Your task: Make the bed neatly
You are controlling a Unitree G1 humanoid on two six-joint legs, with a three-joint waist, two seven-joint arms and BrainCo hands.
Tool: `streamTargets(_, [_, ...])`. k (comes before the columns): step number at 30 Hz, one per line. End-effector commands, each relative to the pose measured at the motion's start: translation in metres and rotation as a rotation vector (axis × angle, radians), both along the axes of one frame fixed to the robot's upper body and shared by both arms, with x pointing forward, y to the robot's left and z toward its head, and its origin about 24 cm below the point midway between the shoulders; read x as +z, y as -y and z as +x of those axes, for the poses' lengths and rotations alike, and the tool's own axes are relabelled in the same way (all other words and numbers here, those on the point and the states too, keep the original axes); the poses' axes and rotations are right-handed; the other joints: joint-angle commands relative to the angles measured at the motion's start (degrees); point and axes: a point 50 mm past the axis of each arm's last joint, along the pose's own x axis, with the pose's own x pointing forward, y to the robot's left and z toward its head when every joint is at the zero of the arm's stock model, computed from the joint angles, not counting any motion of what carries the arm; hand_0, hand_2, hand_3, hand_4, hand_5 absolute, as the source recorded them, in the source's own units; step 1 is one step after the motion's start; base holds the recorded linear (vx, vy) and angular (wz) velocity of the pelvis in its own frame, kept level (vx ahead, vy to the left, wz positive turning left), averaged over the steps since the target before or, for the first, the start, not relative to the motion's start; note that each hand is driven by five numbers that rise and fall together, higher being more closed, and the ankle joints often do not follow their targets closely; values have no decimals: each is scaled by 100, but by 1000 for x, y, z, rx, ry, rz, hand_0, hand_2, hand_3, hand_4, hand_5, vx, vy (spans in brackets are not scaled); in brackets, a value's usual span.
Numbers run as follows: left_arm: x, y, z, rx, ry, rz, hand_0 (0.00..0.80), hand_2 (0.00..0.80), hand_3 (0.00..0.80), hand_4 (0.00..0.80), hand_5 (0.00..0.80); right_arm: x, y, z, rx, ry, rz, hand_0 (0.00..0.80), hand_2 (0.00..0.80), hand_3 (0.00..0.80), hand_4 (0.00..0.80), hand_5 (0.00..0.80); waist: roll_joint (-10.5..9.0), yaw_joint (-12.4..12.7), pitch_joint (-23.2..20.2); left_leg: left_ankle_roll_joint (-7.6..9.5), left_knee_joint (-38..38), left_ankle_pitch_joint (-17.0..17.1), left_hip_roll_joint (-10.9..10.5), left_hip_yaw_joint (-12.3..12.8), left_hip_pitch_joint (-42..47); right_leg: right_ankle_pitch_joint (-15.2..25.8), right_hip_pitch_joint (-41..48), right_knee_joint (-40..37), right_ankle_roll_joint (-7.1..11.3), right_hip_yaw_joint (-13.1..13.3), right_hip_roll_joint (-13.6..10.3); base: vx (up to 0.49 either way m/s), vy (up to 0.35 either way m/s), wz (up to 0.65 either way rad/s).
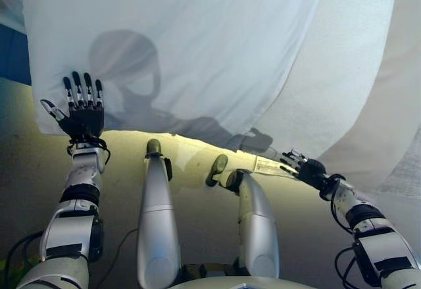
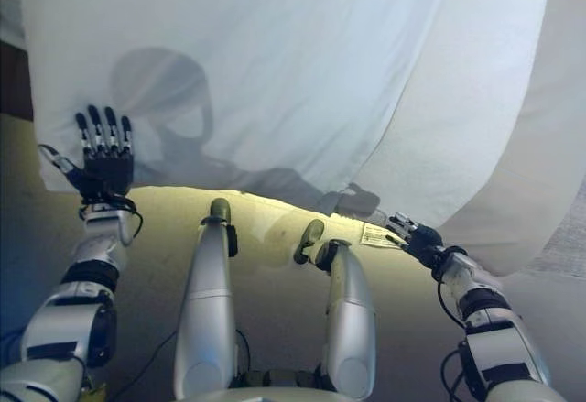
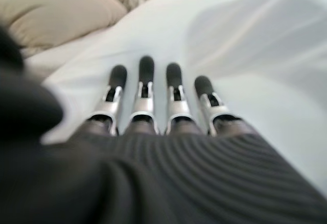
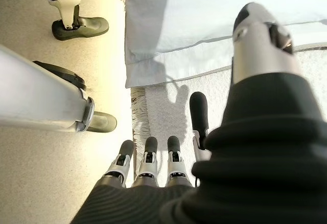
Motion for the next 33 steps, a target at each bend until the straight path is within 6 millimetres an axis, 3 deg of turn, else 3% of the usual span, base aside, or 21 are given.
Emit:
streamTargets(1, [4, -36, -13, 179, -42, -74, 0, 0, 0, 0, 0, 8, 23, -5, -69, 48, 10, 0, 0, 0, 0, 0, -101, 148, 81, -218, -410, -87, 86, -442, 211, 590, -131, -4, 811, 519, -422, -25, -13, 7])
streamTargets(5, [0, -54, -20, 256, -118, -161, 0, 0, 0, 0, 0, 11, 19, 0, -52, 74, 20, 0, 0, 0, 0, 0, -87, 185, 81, -221, -309, -101, 34, -471, 92, 585, -216, 46, 806, 513, -457, -13, -16, 4])
streamTargets(15, [-27, -66, -32, 242, -464, -246, 0, 0, 0, 0, 0, 35, 28, 12, -65, 135, -15, 0, 0, 0, 0, 0, 69, 128, 79, -255, -214, -44, -56, -419, -79, 512, -421, 197, 761, 593, -543, -28, 35, 6])
streamTargets(23, [-34, -58, -32, 200, -452, -229, 0, 0, 0, 0, 0, 39, 29, 14, -65, 157, -1, 0, 0, 0, 0, 0, 133, 115, 56, -278, -186, -47, -34, -384, -48, 470, -444, 305, 762, 642, -594, -34, -22, 3])
streamTargets(33, [-57, -45, -43, 151, -440, -190, 0, 0, 0, 0, 0, 21, 16, 7, -65, 119, 42, 0, 0, 0, 0, 0, 262, 31, -127, -372, -658, 5, 98, -115, 810, 446, 346, -114, 789, 584, -531, 3, -70, 0])
